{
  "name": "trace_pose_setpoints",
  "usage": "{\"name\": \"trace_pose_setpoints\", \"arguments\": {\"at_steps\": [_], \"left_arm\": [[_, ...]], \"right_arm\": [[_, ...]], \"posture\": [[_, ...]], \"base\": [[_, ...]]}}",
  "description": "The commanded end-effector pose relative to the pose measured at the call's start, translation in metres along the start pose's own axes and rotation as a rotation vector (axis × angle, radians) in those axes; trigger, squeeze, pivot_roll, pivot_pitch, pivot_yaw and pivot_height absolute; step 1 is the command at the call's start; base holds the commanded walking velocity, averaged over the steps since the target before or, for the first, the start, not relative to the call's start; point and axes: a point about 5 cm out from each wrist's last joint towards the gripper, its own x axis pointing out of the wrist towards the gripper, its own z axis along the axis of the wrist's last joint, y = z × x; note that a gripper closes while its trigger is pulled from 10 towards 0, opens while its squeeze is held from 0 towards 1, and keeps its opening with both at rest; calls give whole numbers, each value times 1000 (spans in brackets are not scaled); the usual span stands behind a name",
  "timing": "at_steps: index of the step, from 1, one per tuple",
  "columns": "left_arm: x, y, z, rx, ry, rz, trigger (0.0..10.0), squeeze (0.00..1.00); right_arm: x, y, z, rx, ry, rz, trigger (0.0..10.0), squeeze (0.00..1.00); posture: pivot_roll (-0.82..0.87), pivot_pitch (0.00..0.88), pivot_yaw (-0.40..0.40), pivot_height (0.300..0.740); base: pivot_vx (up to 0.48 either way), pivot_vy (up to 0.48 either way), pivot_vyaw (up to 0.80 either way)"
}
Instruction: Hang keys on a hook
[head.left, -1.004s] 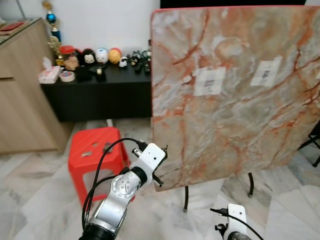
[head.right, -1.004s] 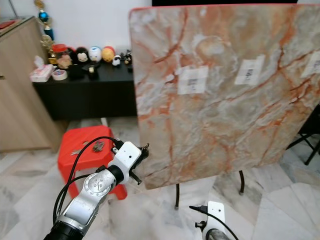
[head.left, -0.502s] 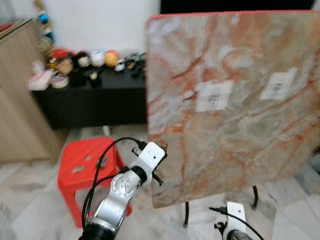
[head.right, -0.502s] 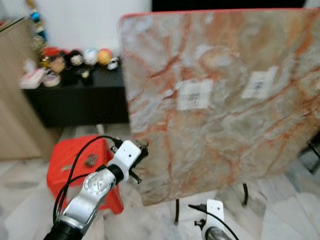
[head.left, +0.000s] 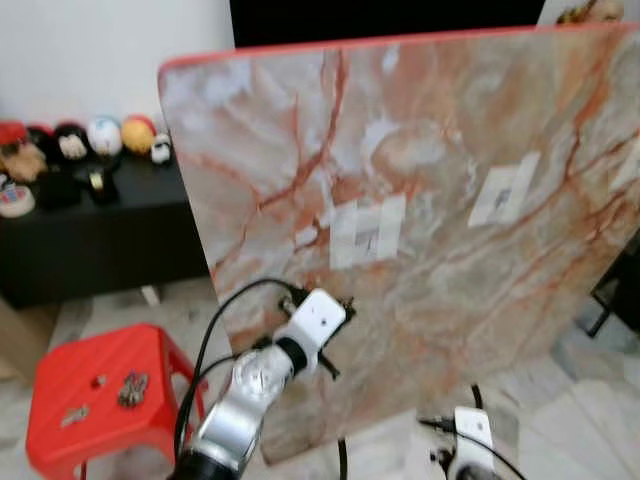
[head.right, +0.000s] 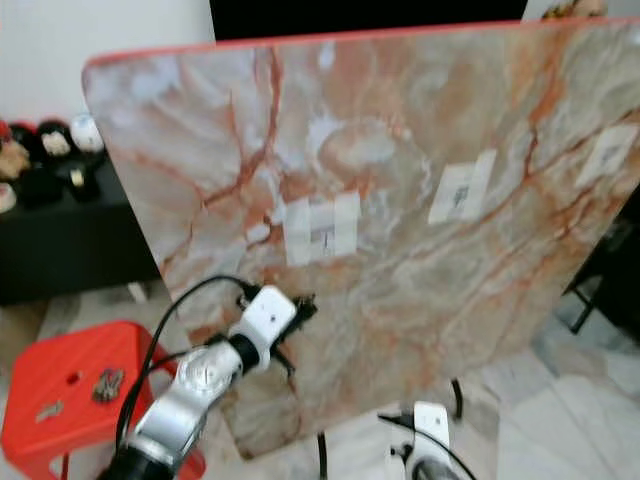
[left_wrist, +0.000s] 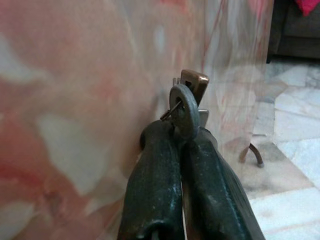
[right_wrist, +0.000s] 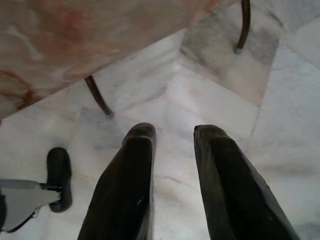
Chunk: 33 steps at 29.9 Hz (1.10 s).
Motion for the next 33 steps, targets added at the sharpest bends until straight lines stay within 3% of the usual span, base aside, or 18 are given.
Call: {"name": "trace_pose_setpoints", "arguments": {"at_steps": [1,12,18,21,24,30,33], "left_arm": [[5,-4,15,-14,-67,-13,10000,0],[-3,-3,24,-44,-133,-40,10000,0],[-10,-18,36,-67,-187,-203,10000,0],[-9,-20,41,-56,-201,-212,10000,0],[-4,-18,45,-35,-198,-170,10000,0],[4,2,53,-33,-215,7,10000,0],[4,3,54,-30,-220,10,10000,0]], "right_arm": [[-1,-6,-6,-16,16,-16,10000,0],[-1,-7,-5,-49,18,-11,10000,0],[-1,-6,-5,-69,15,-8,10000,0],[-1,-6,-4,-74,14,-8,10000,0],[0,-6,-4,-79,13,-9,10000,0],[0,-5,-3,-96,10,-8,10000,0],[0,-5,-3,-97,10,-8,10000,0]], "posture": [[79,0,-60,728],[83,0,-57,728],[85,0,-57,728],[85,0,-57,728],[84,0,-57,728],[81,0,-54,728],[81,0,-53,728]], "base": [[0,0,0],[0,0,0],[0,0,0],[0,0,0],[0,0,0],[0,0,0],[0,0,0]]}}
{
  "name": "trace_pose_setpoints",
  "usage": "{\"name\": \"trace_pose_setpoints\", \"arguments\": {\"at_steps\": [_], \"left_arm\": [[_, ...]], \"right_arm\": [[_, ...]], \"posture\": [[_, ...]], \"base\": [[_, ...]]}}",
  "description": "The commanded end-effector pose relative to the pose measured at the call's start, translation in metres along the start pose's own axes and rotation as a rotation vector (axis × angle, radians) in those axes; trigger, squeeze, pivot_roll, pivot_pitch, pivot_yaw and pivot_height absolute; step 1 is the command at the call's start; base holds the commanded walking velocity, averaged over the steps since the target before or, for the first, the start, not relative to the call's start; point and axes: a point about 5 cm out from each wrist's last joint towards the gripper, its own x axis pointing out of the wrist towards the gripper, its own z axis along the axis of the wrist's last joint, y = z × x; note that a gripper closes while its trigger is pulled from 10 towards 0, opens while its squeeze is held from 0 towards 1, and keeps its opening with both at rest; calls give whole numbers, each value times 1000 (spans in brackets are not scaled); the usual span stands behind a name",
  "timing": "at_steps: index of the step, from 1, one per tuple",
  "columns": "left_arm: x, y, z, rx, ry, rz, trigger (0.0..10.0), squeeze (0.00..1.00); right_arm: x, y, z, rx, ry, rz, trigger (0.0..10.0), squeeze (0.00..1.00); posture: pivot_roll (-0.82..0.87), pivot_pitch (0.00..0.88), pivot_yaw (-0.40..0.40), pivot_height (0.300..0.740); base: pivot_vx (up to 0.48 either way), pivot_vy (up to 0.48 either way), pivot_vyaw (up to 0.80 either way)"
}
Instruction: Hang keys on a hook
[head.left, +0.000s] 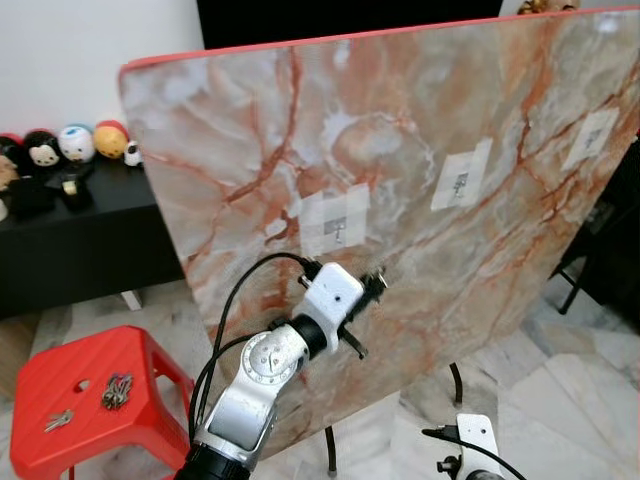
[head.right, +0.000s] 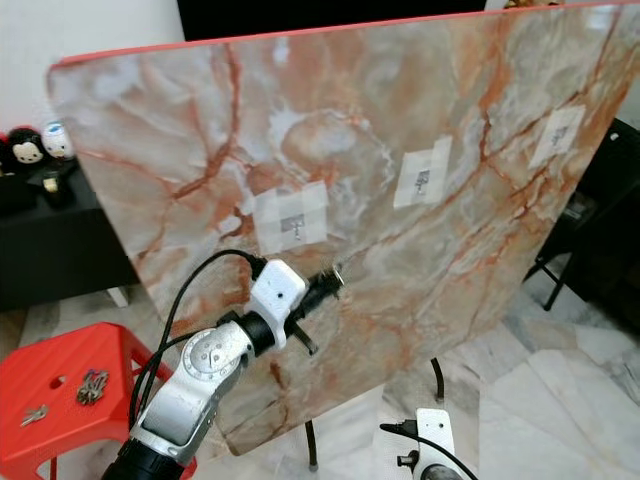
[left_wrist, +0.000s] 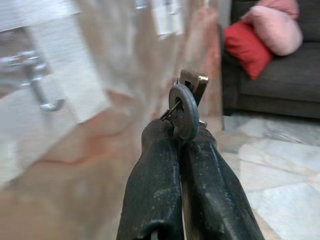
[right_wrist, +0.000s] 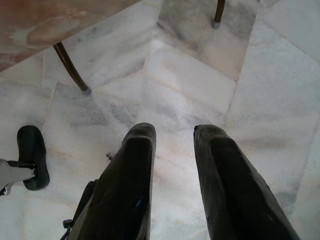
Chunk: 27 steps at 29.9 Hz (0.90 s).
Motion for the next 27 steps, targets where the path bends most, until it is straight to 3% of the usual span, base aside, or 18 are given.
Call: {"name": "trace_pose_setpoints", "arguments": {"at_steps": [1,7,9,27], "left_arm": [[1,3,4,8,-14,23,10000,0],[2,6,9,-33,-45,79,10000,0],[3,10,12,-85,-65,127,10000,0],[6,17,10,-148,-32,178,10000,0]], "right_arm": [[0,0,4,-16,-13,0,10000,0],[0,0,5,-24,-13,2,10000,0],[0,0,5,-29,-14,4,10000,0],[0,2,6,-43,-17,11,10000,0]], "posture": [[81,0,-53,728],[82,0,-53,728],[82,0,-53,728],[81,0,-50,728]], "base": [[0,0,0],[0,0,0],[0,0,0],[0,0,0]]}}
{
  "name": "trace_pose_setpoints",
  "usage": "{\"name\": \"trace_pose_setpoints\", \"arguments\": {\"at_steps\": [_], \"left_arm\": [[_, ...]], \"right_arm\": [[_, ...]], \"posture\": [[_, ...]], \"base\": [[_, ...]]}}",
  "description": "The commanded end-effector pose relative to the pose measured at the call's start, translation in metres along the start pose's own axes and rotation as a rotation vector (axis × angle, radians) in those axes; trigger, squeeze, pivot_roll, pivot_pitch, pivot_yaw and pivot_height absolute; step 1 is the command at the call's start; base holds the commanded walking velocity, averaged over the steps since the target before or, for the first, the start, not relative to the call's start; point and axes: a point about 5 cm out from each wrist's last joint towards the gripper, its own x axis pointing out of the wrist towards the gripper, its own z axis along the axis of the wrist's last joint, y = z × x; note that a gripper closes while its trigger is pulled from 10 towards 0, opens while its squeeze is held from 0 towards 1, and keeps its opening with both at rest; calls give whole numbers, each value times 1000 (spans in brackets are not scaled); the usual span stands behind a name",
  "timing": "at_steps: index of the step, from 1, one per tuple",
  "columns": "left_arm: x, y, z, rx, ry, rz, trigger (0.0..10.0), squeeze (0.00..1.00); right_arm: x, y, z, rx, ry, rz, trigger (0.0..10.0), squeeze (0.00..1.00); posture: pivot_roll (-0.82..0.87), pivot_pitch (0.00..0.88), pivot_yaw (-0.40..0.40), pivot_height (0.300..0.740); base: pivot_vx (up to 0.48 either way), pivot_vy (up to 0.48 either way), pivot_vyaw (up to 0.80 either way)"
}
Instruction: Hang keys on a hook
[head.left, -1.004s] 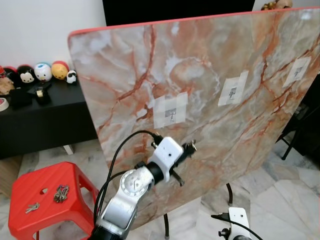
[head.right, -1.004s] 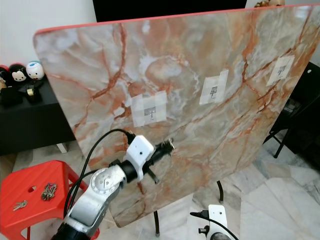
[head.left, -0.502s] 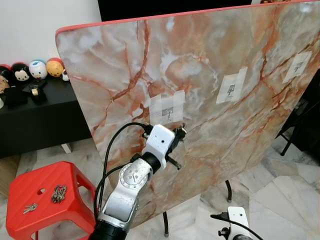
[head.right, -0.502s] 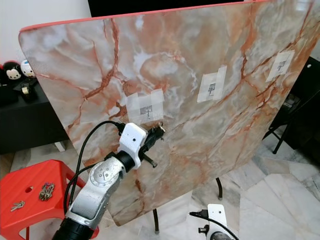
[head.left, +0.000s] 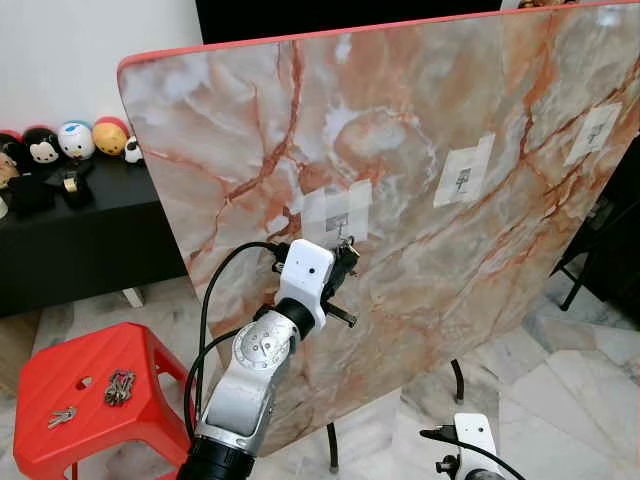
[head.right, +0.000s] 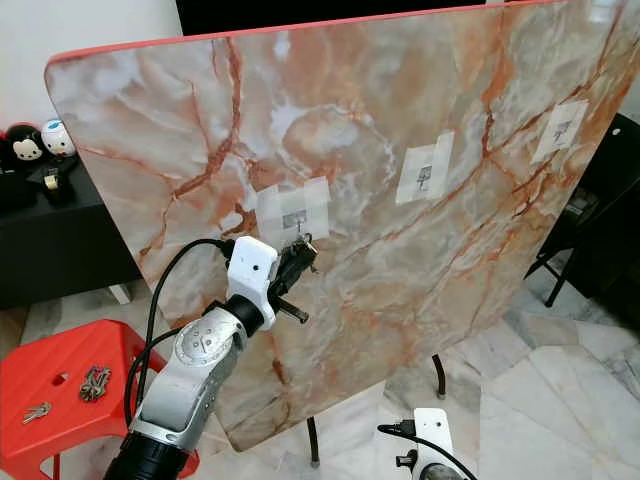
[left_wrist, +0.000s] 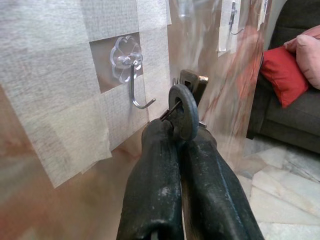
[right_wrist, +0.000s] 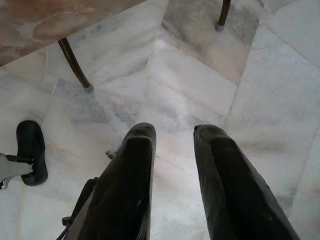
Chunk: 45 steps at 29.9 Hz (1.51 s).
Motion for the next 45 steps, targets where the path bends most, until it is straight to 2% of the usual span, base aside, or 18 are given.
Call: {"name": "trace_pose_setpoints", "arguments": {"at_steps": [1,9,20,26,30,35,36,37,38,39,45], "left_arm": [[4,0,6,-11,-14,6,10000,0],[6,2,7,-34,-4,31,10000,0],[7,9,3,-113,37,99,10000,0],[8,8,2,-145,49,87,10000,0],[7,2,-3,-128,83,42,10000,0],[6,2,-6,-132,102,46,10000,0],[6,2,-7,-134,104,49,10000,224],[6,2,-6,-135,104,49,10000,224],[6,3,-6,-135,104,50,10000,478],[6,3,-6,-136,104,52,10000,1000],[6,5,-5,-135,101,63,10000,1000]], "right_arm": [[0,0,5,-8,-15,3,10000,0],[0,1,6,-14,-19,4,10000,0],[0,1,7,-16,-22,7,10000,0],[0,2,7,-18,-24,6,10000,0],[0,2,7,-19,-26,8,10000,0],[0,2,8,-21,-27,10,10000,0],[0,2,8,-21,-27,10,10000,0],[0,2,8,-20,-28,10,10000,0],[0,2,8,-21,-28,10,10000,0],[0,2,8,-21,-28,10,10000,0],[0,2,8,-20,-28,12,10000,0]], "posture": [[81,0,-50,728],[79,0,-48,728],[79,0,-46,728],[78,0,-45,728],[79,0,-45,728],[78,0,-44,728],[79,0,-44,728],[79,0,-44,728],[79,0,-44,728],[79,0,-44,728],[76,0,-43,728]], "base": [[0,0,0],[0,0,0],[0,0,0],[0,0,0],[0,0,0],[0,0,0],[0,0,0],[0,0,0],[0,0,0],[0,0,0],[0,0,0]]}}
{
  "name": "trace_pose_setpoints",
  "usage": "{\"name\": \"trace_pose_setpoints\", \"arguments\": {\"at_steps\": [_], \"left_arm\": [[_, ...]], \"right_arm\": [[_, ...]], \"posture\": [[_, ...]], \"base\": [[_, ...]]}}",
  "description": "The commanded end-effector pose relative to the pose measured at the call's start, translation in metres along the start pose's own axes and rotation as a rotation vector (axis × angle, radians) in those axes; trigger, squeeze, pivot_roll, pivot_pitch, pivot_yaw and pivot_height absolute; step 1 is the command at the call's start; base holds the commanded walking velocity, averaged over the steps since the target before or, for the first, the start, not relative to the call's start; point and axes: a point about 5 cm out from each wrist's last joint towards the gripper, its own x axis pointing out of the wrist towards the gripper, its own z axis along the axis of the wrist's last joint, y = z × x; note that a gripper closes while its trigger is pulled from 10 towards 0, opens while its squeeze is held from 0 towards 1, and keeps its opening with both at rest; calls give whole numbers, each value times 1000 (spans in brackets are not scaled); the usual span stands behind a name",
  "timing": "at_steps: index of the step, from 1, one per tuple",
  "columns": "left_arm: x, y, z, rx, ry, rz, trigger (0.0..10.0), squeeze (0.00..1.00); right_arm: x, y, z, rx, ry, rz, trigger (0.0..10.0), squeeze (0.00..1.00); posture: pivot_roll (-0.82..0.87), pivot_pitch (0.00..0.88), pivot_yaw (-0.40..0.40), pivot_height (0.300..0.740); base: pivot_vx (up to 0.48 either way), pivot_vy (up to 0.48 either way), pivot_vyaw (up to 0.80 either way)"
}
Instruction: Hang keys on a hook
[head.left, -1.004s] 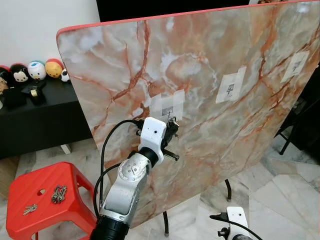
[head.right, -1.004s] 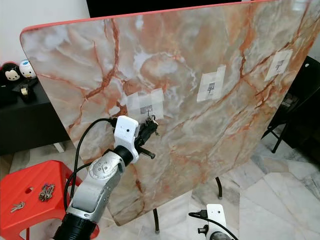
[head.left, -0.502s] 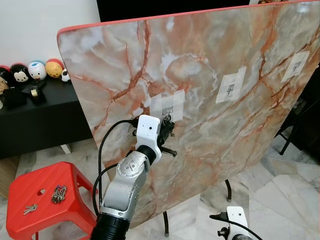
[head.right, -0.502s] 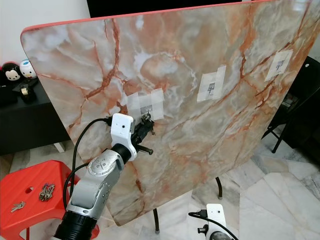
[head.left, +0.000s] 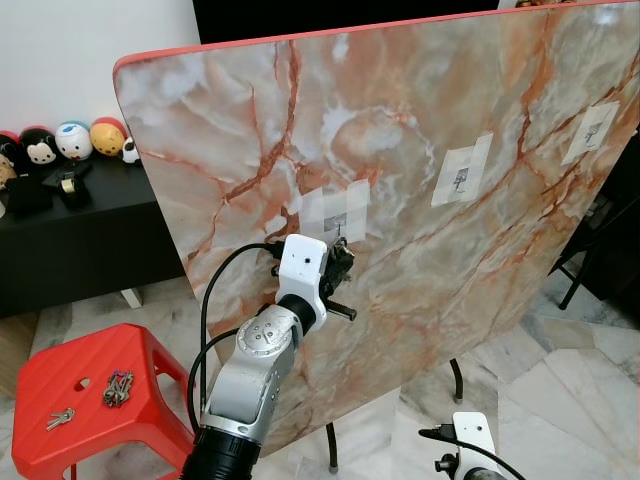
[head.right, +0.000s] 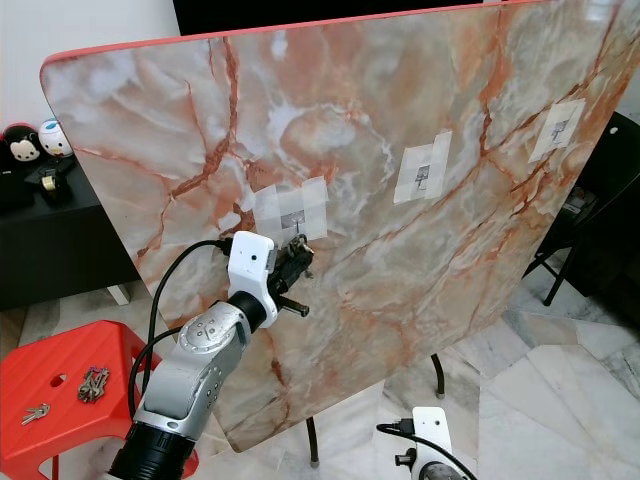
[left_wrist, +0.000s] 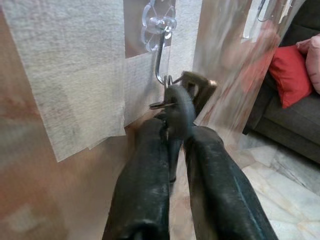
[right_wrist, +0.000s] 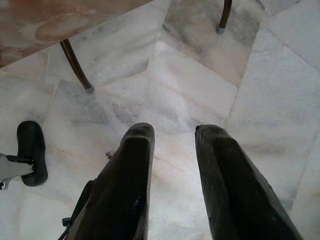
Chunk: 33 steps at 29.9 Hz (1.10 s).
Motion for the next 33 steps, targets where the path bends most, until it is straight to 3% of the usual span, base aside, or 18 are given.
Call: {"name": "trace_pose_setpoints", "arguments": {"at_steps": [1,14,19,20,21,22,30,33], "left_arm": [[0,1,-1,-4,10,9,10000,1000],[-5,10,1,19,-19,37,10000,1000],[-23,27,-5,83,-5,81,10000,1000],[-29,32,-5,73,-21,88,10000,208],[-29,32,-5,73,-21,88,10000,208],[-42,39,-6,58,-33,73,10000,0],[-74,53,-14,77,8,-23,10000,0],[-97,64,-31,105,136,-77,10000,0]], "right_arm": [[0,2,6,-10,-21,5,10000,0],[0,1,6,-11,-20,5,10000,0],[0,1,5,-12,-18,6,10000,0],[0,1,5,-11,-17,6,10000,0],[0,1,5,-11,-17,6,10000,0],[0,1,5,-11,-16,5,10000,0],[0,0,4,-16,-13,7,10000,0],[0,0,4,-15,-10,7,10000,0]], "posture": [[76,0,-43,728],[78,0,-45,728],[80,0,-44,728],[80,0,-44,728],[80,0,-44,728],[84,0,-46,728],[93,0,-51,728],[91,0,-49,728]], "base": [[0,0,0],[0,0,0],[0,0,0],[0,0,0],[0,0,0],[0,0,0],[0,0,0],[0,0,0]]}}
